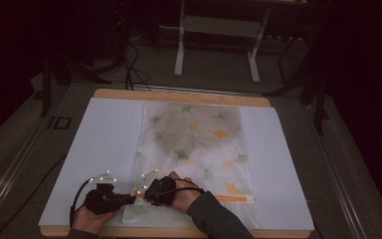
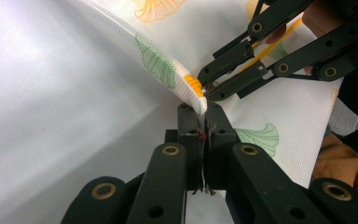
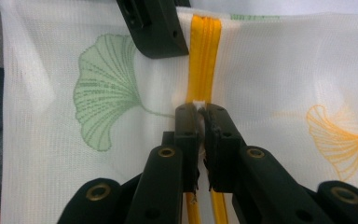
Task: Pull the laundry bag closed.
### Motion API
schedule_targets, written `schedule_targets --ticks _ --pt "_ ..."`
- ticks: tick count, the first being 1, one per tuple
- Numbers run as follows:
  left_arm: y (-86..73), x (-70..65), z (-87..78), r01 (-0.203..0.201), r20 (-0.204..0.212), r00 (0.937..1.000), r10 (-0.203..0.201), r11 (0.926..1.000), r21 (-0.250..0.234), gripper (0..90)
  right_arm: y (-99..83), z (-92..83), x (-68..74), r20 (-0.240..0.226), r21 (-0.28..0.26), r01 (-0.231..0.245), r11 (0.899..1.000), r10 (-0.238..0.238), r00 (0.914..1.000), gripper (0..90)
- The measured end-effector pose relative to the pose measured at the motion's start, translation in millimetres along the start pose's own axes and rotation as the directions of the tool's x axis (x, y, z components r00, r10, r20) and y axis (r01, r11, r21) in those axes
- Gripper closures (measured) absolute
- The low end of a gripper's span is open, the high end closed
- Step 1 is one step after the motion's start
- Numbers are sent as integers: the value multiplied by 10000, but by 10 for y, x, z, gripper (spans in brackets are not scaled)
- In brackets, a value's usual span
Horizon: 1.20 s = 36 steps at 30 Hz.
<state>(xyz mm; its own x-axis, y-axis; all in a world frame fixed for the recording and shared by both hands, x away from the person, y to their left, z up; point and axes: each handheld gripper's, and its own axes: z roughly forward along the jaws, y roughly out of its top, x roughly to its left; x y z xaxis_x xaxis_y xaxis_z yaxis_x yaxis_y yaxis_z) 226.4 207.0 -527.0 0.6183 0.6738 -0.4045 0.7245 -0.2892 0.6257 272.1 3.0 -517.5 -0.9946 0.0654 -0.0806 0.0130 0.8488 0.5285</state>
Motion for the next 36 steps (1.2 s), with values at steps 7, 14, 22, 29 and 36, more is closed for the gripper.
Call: schedule_targets --ticks 7,14,22,29,36 --pt "1 1 -10 -14 -23 10000 14 10000 -45 876 -47 -20 -6 2 132 -47 9999 47 10000 845" --pt "-1 3 -25 11 -19 10000 -11 9999 -124 876 -75 -49 -14 54 308 53 9995 -55 10000 845" --pt "-6 9 -42 17 -25 10000 -18 9998 -192 876 -92 -77 -17 89 527 103 9986 -108 9999 845" --pt "-9 13 -51 56 -25 10000 -56 9997 -242 876 -124 -109 -29 104 700 120 9975 -128 9999 845" --pt "-11 16 -55 56 -16 10000 -57 9997 -255 876 -147 -136 -39 85 876 162 9960 -170 9998 845"
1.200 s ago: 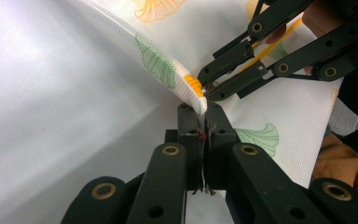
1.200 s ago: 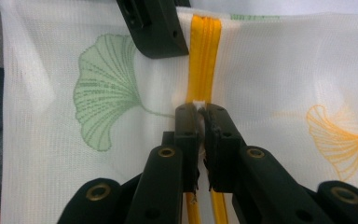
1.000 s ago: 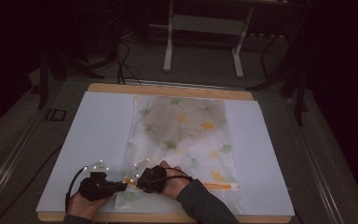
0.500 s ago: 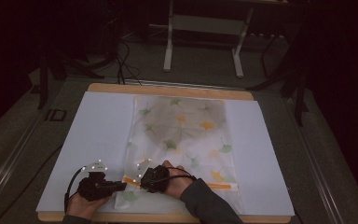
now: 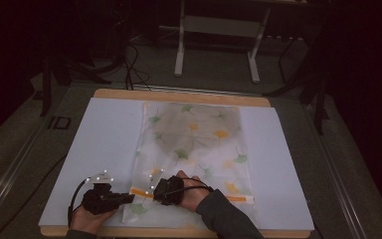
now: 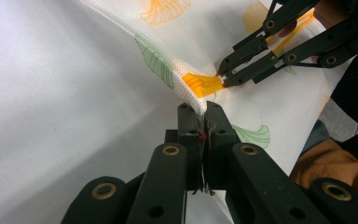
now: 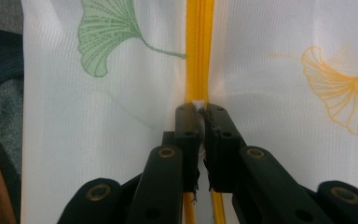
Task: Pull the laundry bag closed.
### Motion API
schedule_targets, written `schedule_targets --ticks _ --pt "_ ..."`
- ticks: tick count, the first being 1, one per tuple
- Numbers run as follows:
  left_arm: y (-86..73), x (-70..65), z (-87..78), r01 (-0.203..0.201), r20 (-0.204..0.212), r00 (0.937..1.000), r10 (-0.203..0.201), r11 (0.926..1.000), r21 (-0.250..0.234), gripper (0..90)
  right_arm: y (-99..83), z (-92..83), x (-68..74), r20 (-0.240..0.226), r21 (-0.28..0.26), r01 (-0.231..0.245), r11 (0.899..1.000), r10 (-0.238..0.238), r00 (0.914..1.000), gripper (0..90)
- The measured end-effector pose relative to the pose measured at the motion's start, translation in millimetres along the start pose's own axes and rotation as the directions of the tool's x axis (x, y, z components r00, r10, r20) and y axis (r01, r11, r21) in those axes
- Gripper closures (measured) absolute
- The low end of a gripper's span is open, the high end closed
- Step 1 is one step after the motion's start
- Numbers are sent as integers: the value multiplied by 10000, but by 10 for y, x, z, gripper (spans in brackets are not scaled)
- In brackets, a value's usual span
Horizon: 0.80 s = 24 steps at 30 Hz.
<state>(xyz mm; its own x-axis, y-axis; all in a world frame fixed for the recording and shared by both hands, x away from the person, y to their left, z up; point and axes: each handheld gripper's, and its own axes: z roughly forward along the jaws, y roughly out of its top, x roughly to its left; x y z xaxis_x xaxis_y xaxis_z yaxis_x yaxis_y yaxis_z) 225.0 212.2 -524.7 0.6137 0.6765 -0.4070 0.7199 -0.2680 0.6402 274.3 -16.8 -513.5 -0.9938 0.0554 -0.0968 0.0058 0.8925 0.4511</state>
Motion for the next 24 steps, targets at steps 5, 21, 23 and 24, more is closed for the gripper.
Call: schedule_targets --ticks 5,21,23,24 --pt "-1 1 -3 3 -4 10000 -3 10000 -9 876 -9 -10 -2 -5 95 23 10000 -23 10000 845" --pt "-2 4 -13 8 -12 10000 -8 10000 -51 877 -64 -58 -11 -54 437 124 9990 -122 9999 845" --pt "-2 4 -13 14 -2 10000 -14 10000 -57 876 -70 -63 -12 -57 461 170 9988 -168 9998 845" --pt "-3 5 -13 13 -7 10000 -13 10000 -58 877 -78 -68 -9 -39 502 150 9986 -148 9999 845"
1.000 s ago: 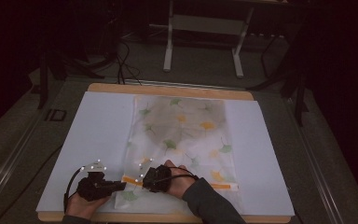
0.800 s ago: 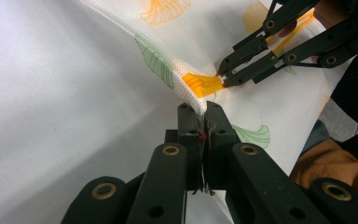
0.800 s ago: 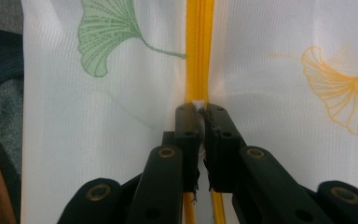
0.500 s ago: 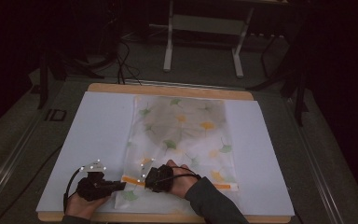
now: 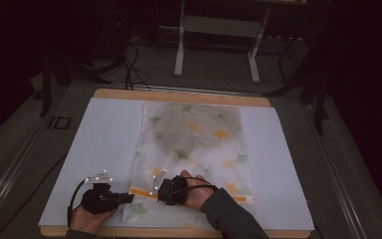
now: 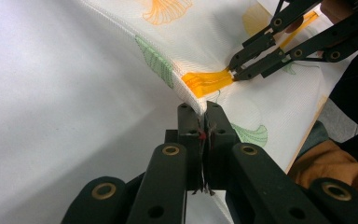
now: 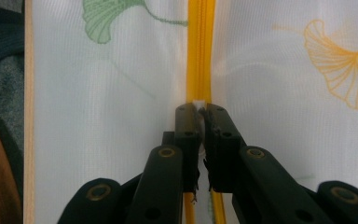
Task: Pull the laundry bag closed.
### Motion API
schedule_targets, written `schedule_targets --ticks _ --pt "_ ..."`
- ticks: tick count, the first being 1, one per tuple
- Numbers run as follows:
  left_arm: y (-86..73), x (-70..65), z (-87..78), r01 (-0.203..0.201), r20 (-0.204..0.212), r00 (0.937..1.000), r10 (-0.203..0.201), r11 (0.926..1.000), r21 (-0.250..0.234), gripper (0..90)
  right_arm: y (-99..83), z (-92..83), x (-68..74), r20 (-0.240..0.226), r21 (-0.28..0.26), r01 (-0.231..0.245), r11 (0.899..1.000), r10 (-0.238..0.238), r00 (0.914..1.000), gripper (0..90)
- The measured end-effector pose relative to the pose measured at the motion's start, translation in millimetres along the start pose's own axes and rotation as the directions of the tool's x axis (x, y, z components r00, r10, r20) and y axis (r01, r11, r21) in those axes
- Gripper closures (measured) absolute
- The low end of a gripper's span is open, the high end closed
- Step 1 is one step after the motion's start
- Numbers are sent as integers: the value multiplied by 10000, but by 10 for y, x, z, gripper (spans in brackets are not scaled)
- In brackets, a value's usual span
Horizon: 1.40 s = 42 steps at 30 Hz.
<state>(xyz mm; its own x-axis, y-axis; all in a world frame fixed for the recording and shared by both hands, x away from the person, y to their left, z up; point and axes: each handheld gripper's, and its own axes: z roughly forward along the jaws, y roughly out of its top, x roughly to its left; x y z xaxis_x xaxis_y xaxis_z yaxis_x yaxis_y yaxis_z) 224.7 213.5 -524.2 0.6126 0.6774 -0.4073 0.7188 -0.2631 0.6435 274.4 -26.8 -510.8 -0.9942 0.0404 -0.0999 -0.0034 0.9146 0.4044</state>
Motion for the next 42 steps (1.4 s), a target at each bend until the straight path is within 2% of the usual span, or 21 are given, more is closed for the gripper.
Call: schedule_targets --ticks 22,42 --pt "-2 8 -6 41 53 10000 -41 10000 -11 876 -102 -61 -18 22 357 101 9993 -102 9999 846" --pt "-5 10 -12 32 36 10000 -32 10000 -27 877 -233 -115 -38 107 177 -124 9998 122 9999 846"
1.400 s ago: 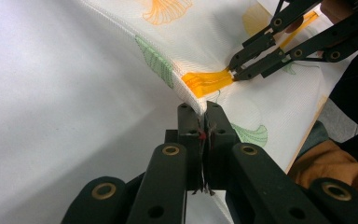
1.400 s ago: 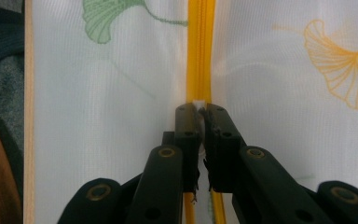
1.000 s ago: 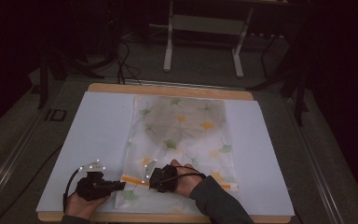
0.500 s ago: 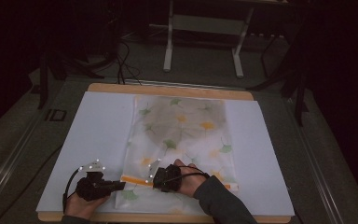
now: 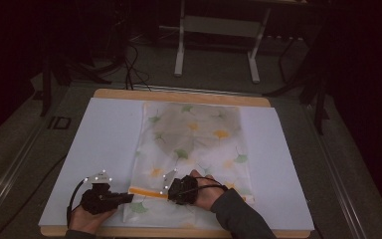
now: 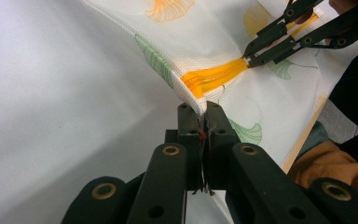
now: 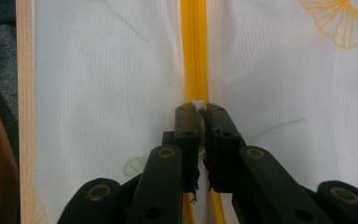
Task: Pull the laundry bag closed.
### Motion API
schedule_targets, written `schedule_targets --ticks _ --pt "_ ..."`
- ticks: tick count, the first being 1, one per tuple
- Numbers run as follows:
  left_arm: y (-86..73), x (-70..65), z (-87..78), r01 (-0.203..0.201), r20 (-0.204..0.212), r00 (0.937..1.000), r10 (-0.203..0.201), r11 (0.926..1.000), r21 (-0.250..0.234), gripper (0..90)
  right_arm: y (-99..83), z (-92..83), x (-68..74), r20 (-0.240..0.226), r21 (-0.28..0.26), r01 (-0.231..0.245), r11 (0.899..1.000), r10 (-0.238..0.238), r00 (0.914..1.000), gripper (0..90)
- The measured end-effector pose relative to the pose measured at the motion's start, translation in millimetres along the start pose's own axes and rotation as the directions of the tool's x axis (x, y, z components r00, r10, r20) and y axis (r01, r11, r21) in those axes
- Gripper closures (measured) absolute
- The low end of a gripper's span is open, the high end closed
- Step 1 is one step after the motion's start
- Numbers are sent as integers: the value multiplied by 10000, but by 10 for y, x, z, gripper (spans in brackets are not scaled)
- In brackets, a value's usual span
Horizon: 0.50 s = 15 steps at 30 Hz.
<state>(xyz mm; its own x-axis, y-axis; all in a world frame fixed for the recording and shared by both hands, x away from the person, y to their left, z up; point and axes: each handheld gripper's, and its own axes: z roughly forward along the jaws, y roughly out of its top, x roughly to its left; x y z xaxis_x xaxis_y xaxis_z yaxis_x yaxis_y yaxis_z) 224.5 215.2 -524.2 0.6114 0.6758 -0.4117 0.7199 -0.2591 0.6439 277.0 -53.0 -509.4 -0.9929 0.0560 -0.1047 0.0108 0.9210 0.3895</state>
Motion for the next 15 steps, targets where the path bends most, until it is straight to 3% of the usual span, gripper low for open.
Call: schedule_targets --ticks 15 --pt "-4 5 -10 12 -54 10000 -12 10000 -30 877 -97 -28 -22 -2 -161 -132 9998 132 9999 846"
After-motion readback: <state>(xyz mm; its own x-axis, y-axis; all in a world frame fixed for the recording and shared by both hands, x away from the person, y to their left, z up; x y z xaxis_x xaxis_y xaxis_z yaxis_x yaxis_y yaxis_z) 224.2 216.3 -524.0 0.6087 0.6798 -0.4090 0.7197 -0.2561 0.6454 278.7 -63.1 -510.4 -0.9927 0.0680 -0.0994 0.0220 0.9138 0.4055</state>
